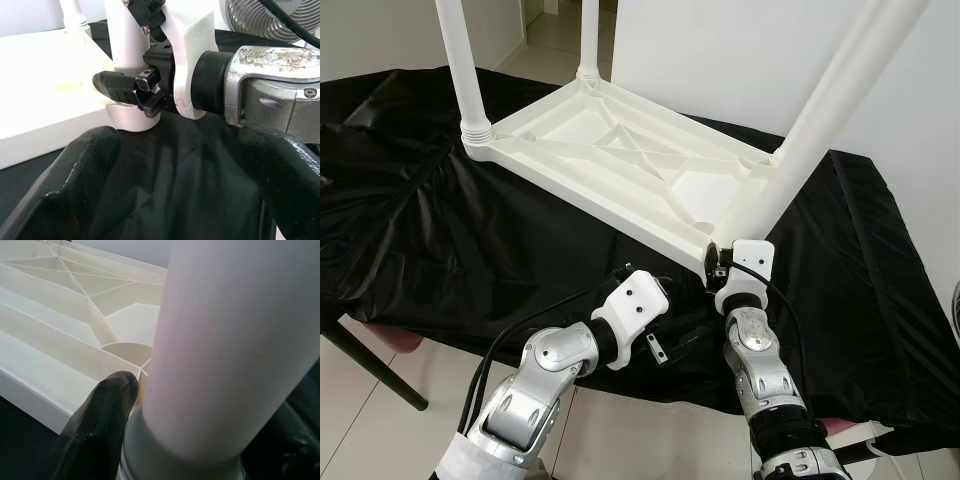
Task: Building children table
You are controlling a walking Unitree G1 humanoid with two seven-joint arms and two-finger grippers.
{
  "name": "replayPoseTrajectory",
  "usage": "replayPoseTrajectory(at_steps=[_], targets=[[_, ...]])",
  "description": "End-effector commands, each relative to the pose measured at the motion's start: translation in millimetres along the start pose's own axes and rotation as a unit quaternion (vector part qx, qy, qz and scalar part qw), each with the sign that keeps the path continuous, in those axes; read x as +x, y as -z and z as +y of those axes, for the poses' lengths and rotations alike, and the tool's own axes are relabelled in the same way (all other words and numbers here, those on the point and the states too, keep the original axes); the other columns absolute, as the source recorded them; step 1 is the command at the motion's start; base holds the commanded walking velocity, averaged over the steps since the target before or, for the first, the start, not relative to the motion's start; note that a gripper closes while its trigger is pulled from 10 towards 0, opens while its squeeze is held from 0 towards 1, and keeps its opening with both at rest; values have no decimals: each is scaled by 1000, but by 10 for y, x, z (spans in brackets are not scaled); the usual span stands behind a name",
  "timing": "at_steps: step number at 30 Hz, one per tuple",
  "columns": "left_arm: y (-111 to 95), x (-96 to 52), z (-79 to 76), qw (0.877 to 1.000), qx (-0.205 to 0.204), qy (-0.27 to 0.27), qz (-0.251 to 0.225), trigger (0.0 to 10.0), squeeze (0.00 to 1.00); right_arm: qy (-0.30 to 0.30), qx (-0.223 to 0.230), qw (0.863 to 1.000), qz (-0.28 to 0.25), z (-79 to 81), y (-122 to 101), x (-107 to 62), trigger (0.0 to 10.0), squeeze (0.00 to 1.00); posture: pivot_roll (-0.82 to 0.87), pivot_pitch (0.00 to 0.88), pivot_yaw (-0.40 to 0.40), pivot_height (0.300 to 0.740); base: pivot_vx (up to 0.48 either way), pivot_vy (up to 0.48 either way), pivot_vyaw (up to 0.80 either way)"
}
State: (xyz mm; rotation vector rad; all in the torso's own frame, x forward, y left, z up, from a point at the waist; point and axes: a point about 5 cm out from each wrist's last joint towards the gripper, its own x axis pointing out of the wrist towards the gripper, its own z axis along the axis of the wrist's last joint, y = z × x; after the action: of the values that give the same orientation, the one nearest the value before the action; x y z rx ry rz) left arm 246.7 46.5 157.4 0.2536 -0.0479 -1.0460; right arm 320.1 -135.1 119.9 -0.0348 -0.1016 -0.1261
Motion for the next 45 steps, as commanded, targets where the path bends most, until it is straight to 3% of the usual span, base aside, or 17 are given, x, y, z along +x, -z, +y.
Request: replayPoseTrajectory(at_steps=[1, 2, 12, 14, 16, 17, 22, 23, 24, 25, 31, 36, 39, 40, 41, 42, 45], targets=[[9, -2, -18, 1000, -4, -6, 4, 10000, 0, 41, -4, 999, 27, -143, 92, -20, 10000, 0, 146, 79, -104, 740, 0, 0, 0], [8, -3, -17, 1000, -3, -5, 4, 10000, 0, 50, -5, 998, 27, -166, 80, -11, 10000, 1000, 146, 78, -104, 740, 0, 0, 0], [10, -6, -14, 1000, -4, -6, 5, 10000, 0, 58, 7, 998, -5, -271, -36, -90, 10000, 1000, 144, 82, -102, 740, 0, 0, 0], [14, -14, -10, 1000, -4, -6, 7, 10000, 0, 57, -12, 998, 1, -349, -14, -211, 10000, 1000, 139, 84, -98, 740, 0, 0, 0], [14, -14, -10, 1000, -4, -6, 7, 10000, 0, 57, -12, 998, 1, -349, -14, -211, 10000, 1000, 139, 84, -98, 740, 0, 0, 0], [16, -18, -7, 1000, -3, -5, 8, 10000, 0, 44, -27, 999, 14, -416, 31, -335, 10000, 1000, 134, 85, -95, 740, 0, 0, 0], [16, -17, -6, 1000, -3, -3, 7, 10000, 0, 29, -42, 998, 19, -483, 55, -452, 10000, 1000, 126, 87, -91, 740, 0, 0, 0], [14, -15, -5, 1000, -2, -2, 7, 10000, 0, 17, -43, 999, 14, -505, 44, -511, 10000, 643, 122, 87, -88, 740, 0, 0, 0], [14, -15, -5, 1000, -2, -2, 7, 10000, 0, 17, -43, 999, 14, -505, 44, -511, 10000, 643, 122, 87, -88, 740, 0, 0, 0], [13, -14, -5, 1000, -2, -1, 7, 10000, 0, 12, -46, 999, 4, -526, 20, -557, 10000, 0, 117, 89, -83, 740, 0, 0, 0], [12, 0, -12, 1000, -2, 6, 6, 10000, 0, 4, -17, 1000, -8, -589, -40, -595, 10000, 0, 104, 92, -79, 740, 0, 0, 0], [2, 11, -22, 1000, -3, 9, 5, 10000, 0, -80, 24, 996, -11, -417, -114, -523, 10000, 0, 107, 93, -80, 740, 0, 0, 0], [1, 8, -16, 1000, -2, 7, 5, 10000, 0, -91, 26, 995, -13, -398, -134, -517, 10000, 0, 114, 95, -84, 740, 0, 0, 0], [1, 2, -10, 1000, -1, 5, 5, 10000, 0, -103, 27, 994, -13, -377, -148, -510, 10000, 125, 117, 94, -85, 740, 0, 0, 0], [1, 2, -10, 1000, -1, 5, 5, 10000, 0, -103, 27, 994, -13, -377, -148, -510, 10000, 125, 117, 94, -85, 740, 0, 0, 0], [1, -5, -9, 1000, -1, 4, 6, 10000, 0, -111, 32, 993, -15, -363, -161, -501, 10000, 1000, 123, 94, -87, 740, 0, 0, 0], [1, -11, -9, 1000, -1, 2, 6, 10000, 0, -116, 34, 993, -17, -355, -175, -477, 10000, 1000, 125, 94, -89, 740, 0, 0, 0]])
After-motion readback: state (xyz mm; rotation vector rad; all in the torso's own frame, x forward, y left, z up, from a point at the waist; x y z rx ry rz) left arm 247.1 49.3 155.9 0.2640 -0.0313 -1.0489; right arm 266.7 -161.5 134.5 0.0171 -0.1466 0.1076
